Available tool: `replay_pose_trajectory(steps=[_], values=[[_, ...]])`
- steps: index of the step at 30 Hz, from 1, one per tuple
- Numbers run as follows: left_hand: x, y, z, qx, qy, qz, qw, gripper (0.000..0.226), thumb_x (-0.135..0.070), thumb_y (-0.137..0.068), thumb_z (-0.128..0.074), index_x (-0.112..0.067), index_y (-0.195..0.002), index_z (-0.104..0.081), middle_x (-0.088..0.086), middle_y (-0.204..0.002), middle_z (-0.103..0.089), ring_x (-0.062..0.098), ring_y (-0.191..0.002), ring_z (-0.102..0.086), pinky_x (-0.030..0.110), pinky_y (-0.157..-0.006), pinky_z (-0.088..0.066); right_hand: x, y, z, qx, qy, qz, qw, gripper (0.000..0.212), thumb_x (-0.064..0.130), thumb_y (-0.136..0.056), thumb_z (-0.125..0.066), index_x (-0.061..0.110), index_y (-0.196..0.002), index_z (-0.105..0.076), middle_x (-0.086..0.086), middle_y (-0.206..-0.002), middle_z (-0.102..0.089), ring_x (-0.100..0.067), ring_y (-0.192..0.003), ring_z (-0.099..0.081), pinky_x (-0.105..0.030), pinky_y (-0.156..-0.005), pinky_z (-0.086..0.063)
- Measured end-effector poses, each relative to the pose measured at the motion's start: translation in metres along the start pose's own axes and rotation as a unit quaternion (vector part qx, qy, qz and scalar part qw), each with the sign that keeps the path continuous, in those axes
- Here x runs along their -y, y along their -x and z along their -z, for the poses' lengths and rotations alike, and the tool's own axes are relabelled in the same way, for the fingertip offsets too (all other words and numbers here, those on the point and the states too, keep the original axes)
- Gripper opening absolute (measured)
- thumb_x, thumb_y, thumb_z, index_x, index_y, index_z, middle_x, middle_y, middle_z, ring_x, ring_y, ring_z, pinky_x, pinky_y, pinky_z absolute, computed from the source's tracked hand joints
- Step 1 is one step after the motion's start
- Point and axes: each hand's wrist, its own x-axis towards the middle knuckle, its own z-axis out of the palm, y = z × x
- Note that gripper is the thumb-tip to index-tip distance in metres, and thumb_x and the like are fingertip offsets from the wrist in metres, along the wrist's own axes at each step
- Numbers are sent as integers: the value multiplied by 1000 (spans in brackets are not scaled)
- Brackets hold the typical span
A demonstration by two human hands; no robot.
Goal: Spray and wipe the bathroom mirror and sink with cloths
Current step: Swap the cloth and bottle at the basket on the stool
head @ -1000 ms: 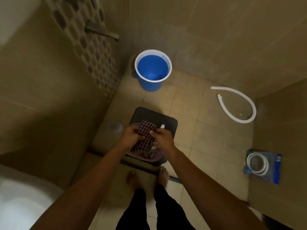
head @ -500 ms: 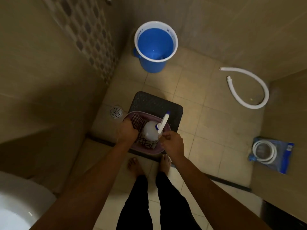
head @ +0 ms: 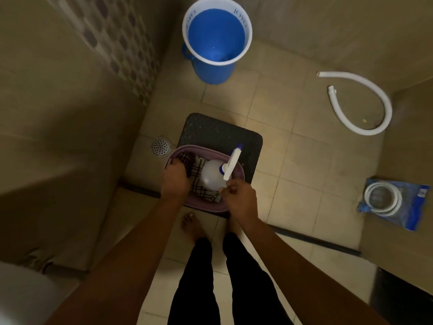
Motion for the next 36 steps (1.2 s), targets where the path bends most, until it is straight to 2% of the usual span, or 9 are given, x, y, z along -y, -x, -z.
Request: replay_pose_trajectory(steps=[4, 7, 10, 12, 16, 19, 23, 28, 36], values=[[4, 10, -1, -9, -92, -87, 992, 46, -4, -85, -55, -1, -129, -42, 22, -131, -47, 38, -118, -50, 45, -89, -48, 3, 2, 6, -17, -39, -4, 999, 30, 18, -85, -74, 8, -113, -67, -2, -94, -71, -11, -81, -63, -13, -72, -48], [1, 15, 1, 24, -197, -128, 972, 29, -9, -93, -49, -7, -121, -53, 16, -127, -47, 33, -116, -51, 41, -82, -51, 8, 1, 14, -50, -79, -12, 996, 30, 20, -84, -75, 11, -111, -69, -2, -100, -72, -15, -90, -66, -27, -83, -54], [-4, 11, -5, 101, -248, -142, 953, 24, -10, -97, -45, -9, -117, -59, 14, -124, -54, 31, -108, -60, 40, -85, -51, 12, -2, 21, -63, -96, -5, 993, 28, 20, -85, -73, 10, -111, -69, -1, -102, -72, -14, -93, -66, -18, -77, -50], [-6, 7, -11, 112, -248, -140, 952, 26, -10, -98, -43, -8, -119, -58, 15, -125, -55, 31, -110, -60, 40, -87, -50, 12, -4, 21, -54, -86, 6, 995, 31, 16, -85, -72, 11, -116, -67, -1, -107, -71, -16, -97, -66, -22, -82, -53], [-7, 2, -21, 95, -150, -99, 979, 22, -7, -96, -45, -3, -113, -58, 16, -119, -62, 32, -109, -61, 41, -89, -51, 8, -3, 11, -18, -43, 36, 998, 59, 7, -82, -73, 15, -137, -53, -5, -128, -64, -18, -112, -61, -33, -100, -50], [-5, -6, -29, 57, -21, -66, 996, 21, -7, -93, -51, 3, -109, -59, 21, -113, -64, 37, -105, -61, 44, -88, -50, 12, -8, 0, -14, -44, 63, 997, 70, 16, -79, -80, 13, -141, -49, -6, -137, -59, -22, -124, -56, -38, -106, -45], [-3, -11, -39, 6, 87, -38, 995, 19, -7, -88, -56, 7, -99, -64, 24, -101, -68, 38, -94, -64, 42, -78, -50, 22, -22, -12, -29, -56, 51, 997, 58, 22, -79, -81, 7, -130, -56, -11, -124, -65, -24, -114, -60, -30, -97, -47], [-2, -14, -42, 1, 115, -20, 993, 19, -10, -88, -58, 6, -96, -66, 21, -96, -69, 36, -91, -66, 40, -74, -52, 24, -26, -12, -45, -34, 79, 995, 40, 21, -83, -78, 3, -115, -64, -13, -107, -70, -26, -99, -66, -27, -84, -50], [-6, -11, -40, 34, 120, -4, 992, 21, -2, -82, -59, 5, -102, -63, 22, -100, -67, 36, -93, -64, 38, -75, -52, 22, 4, 33, -85, -36, 143, 985, 46, 24, -80, -80, 11, -122, -65, 0, -108, -69, -10, -95, -63, -14, -82, -48]])
